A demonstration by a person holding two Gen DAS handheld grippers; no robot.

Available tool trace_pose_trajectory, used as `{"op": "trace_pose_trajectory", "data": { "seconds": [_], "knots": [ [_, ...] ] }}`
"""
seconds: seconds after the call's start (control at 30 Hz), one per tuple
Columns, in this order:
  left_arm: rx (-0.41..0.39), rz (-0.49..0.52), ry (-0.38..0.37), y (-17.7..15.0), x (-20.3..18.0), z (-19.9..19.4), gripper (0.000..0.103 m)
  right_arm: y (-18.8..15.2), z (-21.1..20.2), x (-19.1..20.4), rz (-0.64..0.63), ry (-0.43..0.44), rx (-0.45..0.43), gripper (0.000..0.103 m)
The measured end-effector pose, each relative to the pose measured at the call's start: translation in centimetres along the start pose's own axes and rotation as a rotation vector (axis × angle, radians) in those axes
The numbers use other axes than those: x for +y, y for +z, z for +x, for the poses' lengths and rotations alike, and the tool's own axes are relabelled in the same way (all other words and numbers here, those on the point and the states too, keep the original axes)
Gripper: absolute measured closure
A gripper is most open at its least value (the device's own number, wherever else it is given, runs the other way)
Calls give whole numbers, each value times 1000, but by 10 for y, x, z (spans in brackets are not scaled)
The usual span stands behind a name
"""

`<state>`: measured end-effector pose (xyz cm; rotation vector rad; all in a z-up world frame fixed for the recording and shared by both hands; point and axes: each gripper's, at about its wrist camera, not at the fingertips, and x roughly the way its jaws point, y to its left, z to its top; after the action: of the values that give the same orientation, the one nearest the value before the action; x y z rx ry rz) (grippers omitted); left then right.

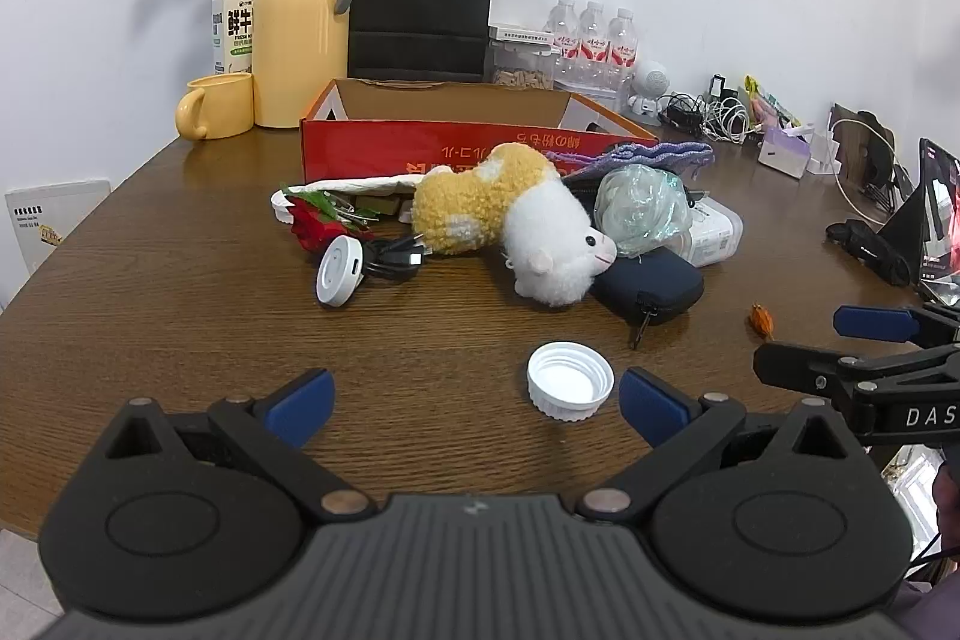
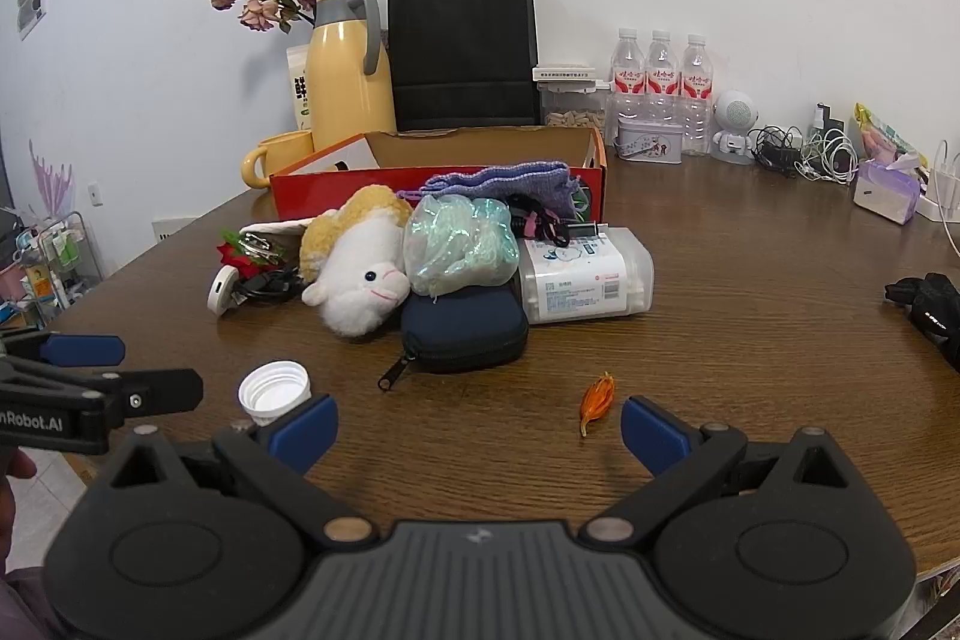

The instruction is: Organize objects

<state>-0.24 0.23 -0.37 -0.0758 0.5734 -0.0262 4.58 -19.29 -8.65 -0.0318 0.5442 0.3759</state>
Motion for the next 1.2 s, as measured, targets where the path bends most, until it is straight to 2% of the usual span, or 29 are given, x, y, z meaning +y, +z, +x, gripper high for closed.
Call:
{"op": "trace_pose_trajectory", "data": {
  "seconds": [1.2],
  "knots": [
    [-12, -10, -11, 2, 3, -2, 0, 1, -2, 0, 2, -2, 2, 2]
  ]
}}
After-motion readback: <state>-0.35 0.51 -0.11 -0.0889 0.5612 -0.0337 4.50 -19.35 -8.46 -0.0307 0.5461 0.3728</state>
